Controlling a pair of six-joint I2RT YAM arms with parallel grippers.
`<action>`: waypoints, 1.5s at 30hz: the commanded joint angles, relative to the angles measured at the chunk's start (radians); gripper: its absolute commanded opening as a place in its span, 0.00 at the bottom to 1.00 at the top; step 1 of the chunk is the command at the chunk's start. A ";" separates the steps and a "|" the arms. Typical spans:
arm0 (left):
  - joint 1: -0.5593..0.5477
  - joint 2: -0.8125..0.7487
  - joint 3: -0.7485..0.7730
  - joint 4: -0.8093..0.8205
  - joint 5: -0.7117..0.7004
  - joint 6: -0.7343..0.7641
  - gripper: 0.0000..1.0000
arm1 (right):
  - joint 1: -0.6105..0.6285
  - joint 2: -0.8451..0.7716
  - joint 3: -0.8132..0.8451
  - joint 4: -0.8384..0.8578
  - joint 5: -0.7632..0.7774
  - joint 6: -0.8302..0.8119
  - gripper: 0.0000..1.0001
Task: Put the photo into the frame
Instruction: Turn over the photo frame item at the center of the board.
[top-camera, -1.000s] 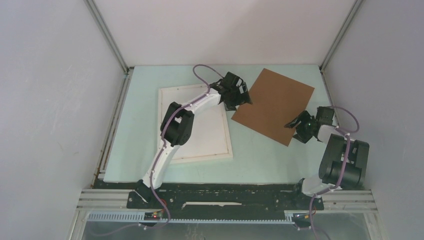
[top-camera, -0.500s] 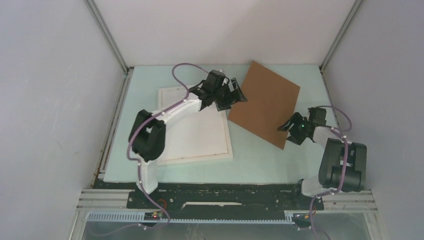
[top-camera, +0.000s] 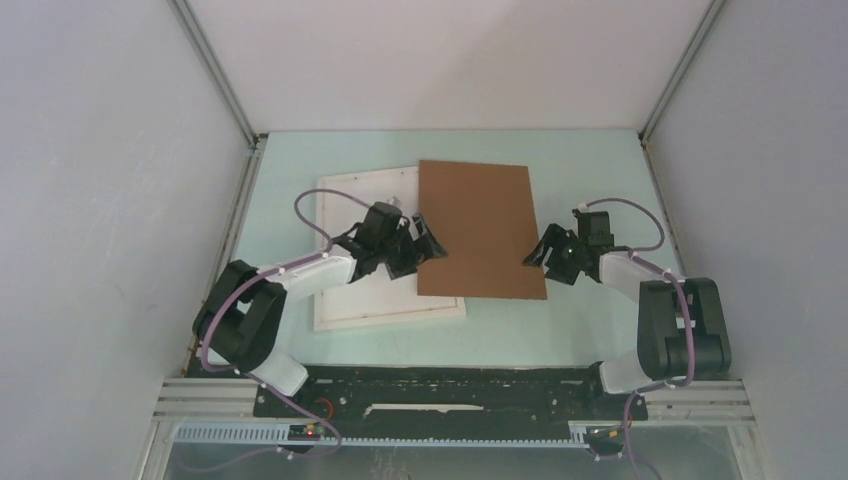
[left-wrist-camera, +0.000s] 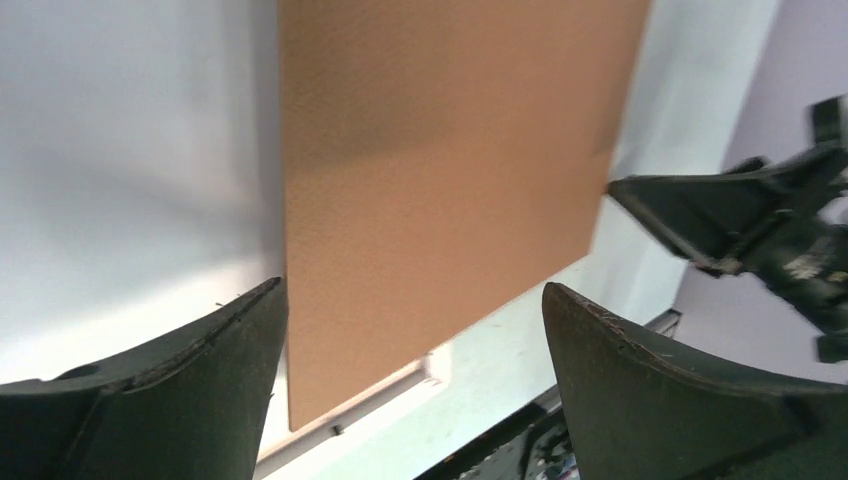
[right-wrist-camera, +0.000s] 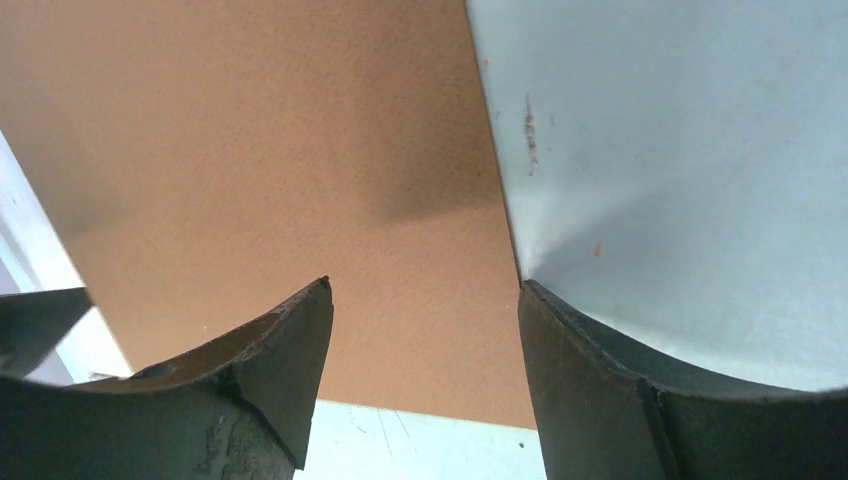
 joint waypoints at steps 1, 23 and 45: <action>-0.006 -0.033 -0.107 0.226 0.215 -0.070 0.93 | 0.075 0.045 -0.005 0.032 -0.157 0.053 0.74; 0.096 -0.227 -0.250 0.277 0.163 0.078 0.28 | 0.078 0.051 0.014 0.004 -0.162 0.020 0.74; -0.017 -0.242 0.242 -0.432 -0.053 0.020 0.00 | 1.034 -0.466 0.177 -0.181 0.786 -0.417 1.00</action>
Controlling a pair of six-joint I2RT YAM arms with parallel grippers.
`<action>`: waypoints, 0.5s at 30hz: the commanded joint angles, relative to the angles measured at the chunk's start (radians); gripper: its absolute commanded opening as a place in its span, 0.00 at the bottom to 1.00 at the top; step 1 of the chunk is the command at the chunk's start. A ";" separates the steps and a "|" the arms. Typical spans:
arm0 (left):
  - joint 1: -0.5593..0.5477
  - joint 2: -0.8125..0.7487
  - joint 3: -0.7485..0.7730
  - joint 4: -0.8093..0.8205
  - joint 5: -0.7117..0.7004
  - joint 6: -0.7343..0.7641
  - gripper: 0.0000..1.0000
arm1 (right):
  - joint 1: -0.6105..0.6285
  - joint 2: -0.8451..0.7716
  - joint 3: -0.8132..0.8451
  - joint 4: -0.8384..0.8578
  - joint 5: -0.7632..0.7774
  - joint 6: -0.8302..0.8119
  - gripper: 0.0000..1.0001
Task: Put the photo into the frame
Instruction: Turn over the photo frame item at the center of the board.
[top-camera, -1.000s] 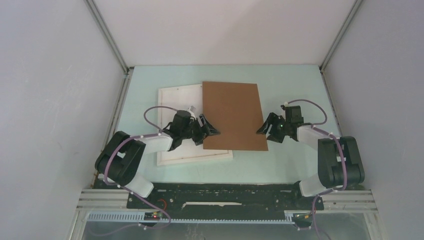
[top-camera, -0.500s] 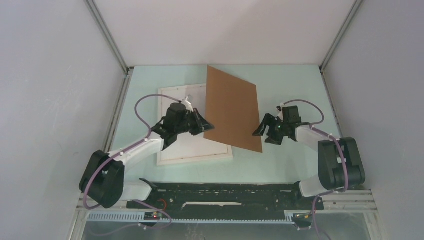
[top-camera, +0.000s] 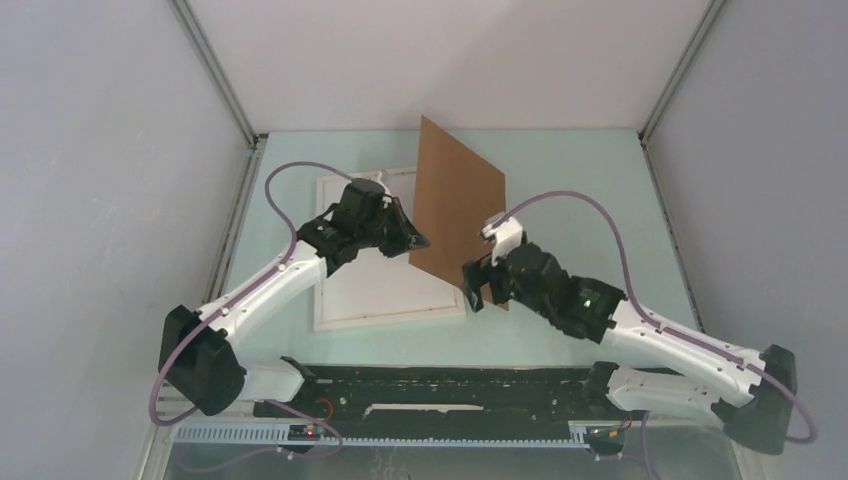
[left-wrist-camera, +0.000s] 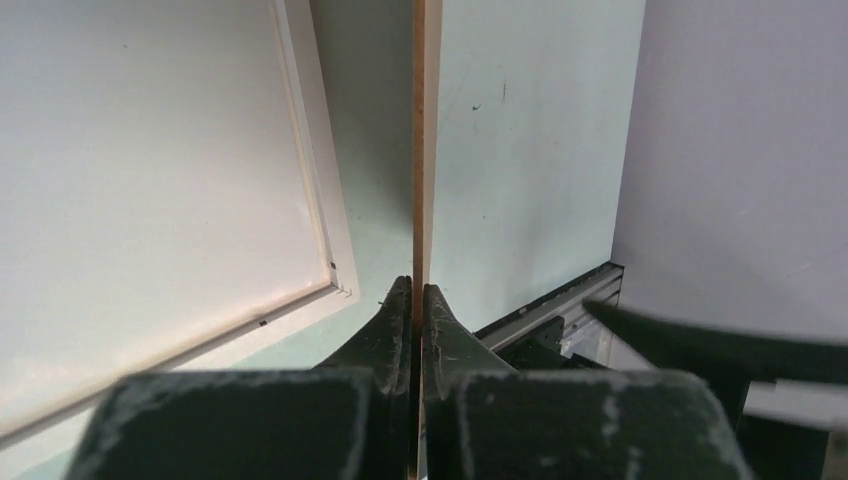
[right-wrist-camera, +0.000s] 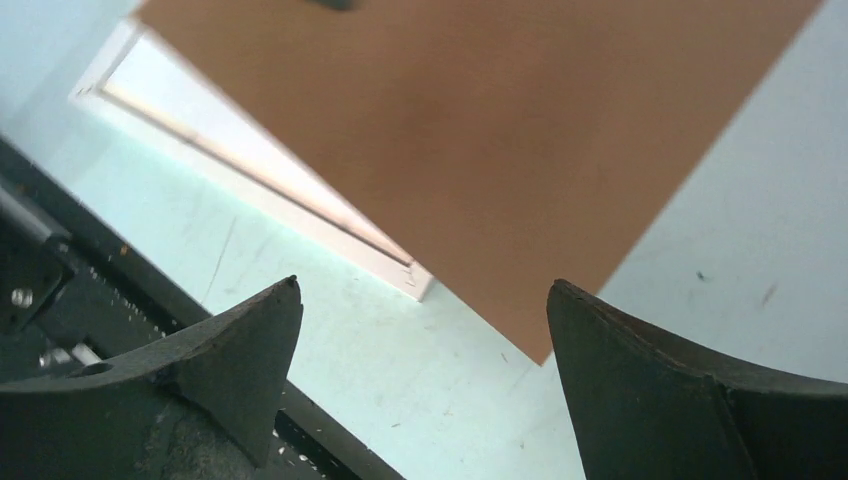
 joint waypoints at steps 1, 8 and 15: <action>-0.032 0.005 0.114 -0.133 -0.087 -0.059 0.00 | 0.204 0.030 0.005 0.101 0.230 -0.167 0.99; -0.057 -0.033 0.140 -0.167 -0.161 -0.164 0.00 | 0.354 0.283 0.023 0.333 0.648 -0.223 0.91; -0.070 -0.040 0.180 -0.196 -0.166 -0.178 0.00 | 0.380 0.444 0.040 0.630 0.802 -0.433 0.76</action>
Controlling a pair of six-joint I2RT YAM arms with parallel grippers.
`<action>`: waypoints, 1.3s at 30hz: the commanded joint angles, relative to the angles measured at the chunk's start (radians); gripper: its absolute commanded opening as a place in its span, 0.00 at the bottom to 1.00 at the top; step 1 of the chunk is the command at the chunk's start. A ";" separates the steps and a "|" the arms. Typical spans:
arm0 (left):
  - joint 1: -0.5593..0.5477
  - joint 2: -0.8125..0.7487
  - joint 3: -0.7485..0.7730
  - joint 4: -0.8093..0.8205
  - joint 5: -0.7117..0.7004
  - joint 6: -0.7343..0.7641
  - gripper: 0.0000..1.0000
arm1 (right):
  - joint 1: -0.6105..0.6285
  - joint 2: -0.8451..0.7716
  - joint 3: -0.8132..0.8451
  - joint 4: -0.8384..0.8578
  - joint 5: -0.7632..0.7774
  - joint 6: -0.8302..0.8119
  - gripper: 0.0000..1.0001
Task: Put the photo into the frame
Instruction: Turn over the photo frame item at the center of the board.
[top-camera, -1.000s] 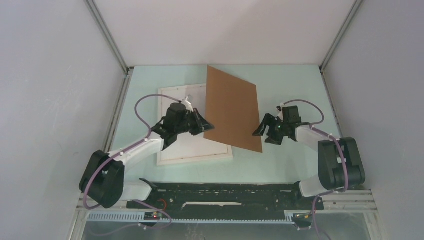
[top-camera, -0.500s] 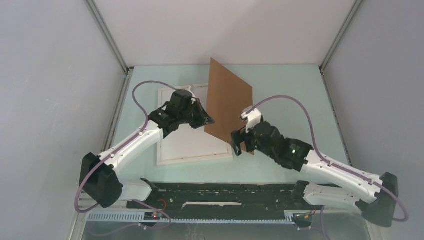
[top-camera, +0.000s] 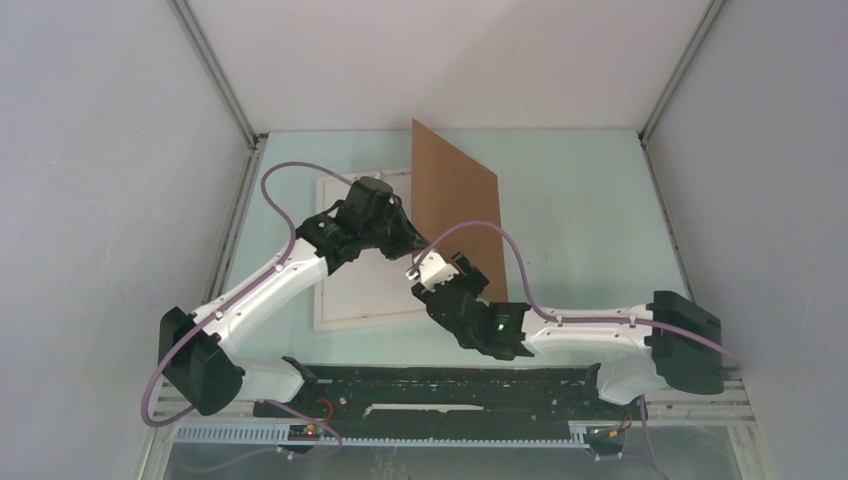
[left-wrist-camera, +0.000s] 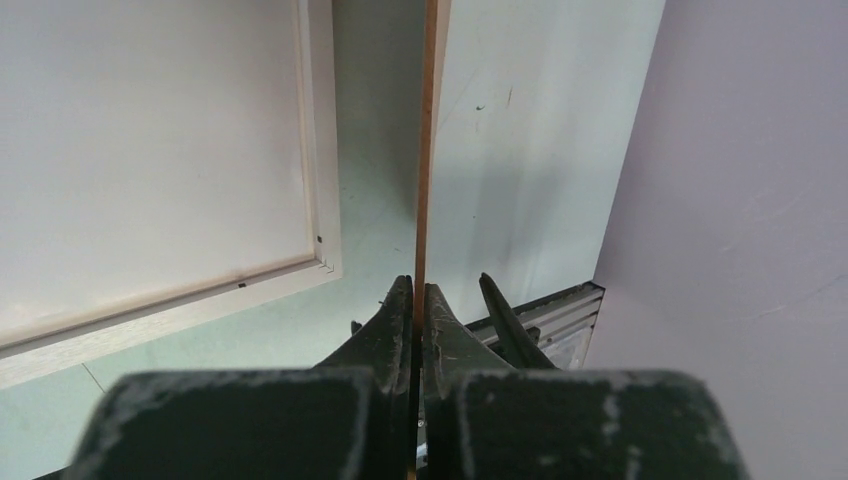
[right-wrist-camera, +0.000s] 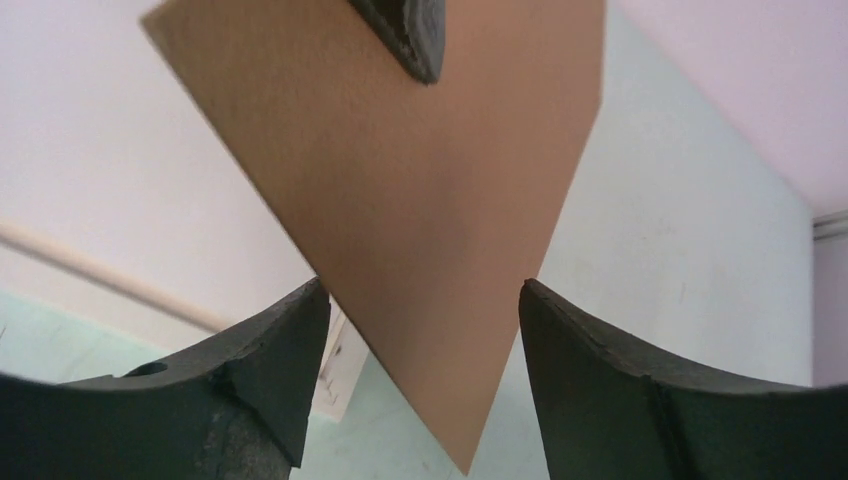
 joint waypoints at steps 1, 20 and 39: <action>-0.008 -0.047 0.080 -0.030 -0.055 -0.043 0.00 | 0.014 0.063 0.042 0.279 0.216 -0.163 0.71; -0.004 -0.221 0.345 -0.104 -0.164 0.301 1.00 | -0.176 -0.303 -0.030 0.191 0.101 -0.044 0.00; 0.169 -0.463 -0.315 0.389 0.147 0.031 1.00 | -1.310 -0.726 -0.185 0.164 -1.385 0.894 0.00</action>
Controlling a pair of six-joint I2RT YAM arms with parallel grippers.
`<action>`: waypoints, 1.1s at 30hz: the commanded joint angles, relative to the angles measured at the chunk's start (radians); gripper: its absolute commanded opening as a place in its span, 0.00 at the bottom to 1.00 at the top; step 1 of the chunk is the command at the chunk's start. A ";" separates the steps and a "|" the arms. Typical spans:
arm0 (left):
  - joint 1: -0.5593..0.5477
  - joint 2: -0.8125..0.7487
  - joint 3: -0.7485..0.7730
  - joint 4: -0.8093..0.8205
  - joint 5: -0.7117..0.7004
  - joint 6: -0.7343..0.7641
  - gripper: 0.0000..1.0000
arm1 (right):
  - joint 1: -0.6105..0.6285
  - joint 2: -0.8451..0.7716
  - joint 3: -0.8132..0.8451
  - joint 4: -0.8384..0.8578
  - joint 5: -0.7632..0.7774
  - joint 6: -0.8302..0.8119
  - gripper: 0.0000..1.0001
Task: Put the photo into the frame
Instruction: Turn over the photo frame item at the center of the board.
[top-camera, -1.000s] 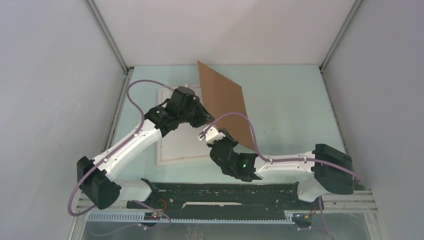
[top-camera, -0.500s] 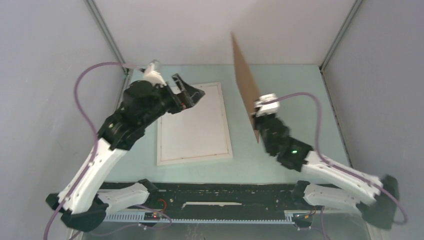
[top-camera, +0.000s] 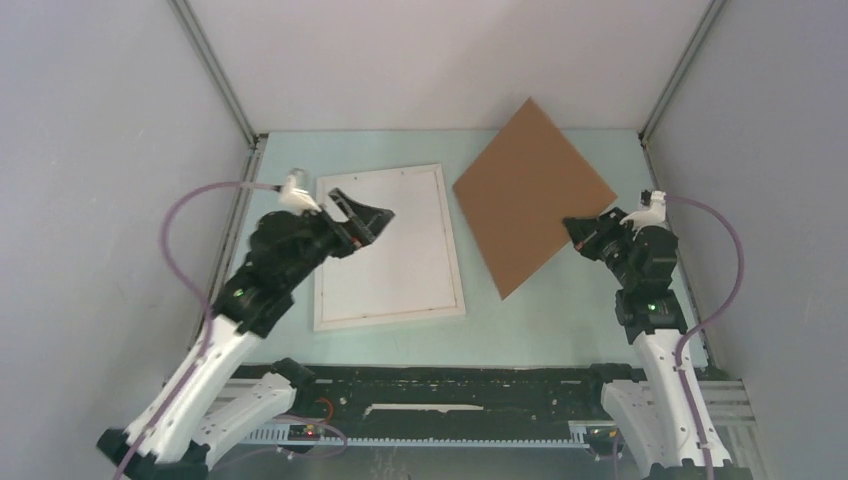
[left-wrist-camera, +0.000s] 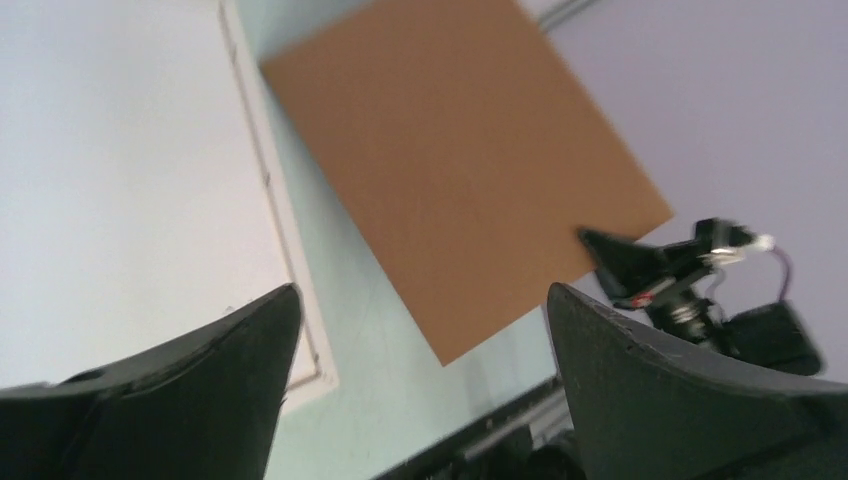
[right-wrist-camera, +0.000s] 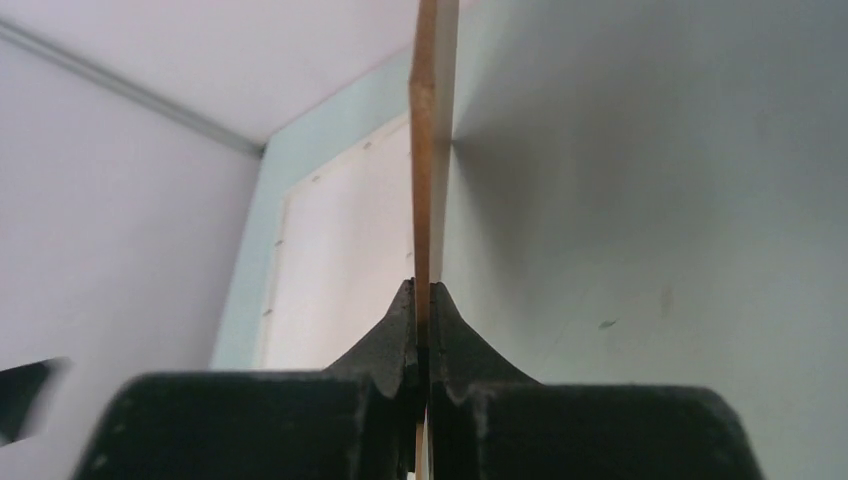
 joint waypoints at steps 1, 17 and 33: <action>0.077 0.124 -0.253 0.333 0.348 -0.257 1.00 | -0.016 -0.030 0.018 0.238 -0.277 0.276 0.00; 0.082 0.213 -0.509 0.786 0.393 -0.499 1.00 | 0.031 -0.064 -0.028 0.317 -0.244 0.433 0.00; 0.008 0.067 -0.683 0.890 0.155 -0.660 1.00 | 0.412 0.036 -0.194 0.634 0.173 0.669 0.00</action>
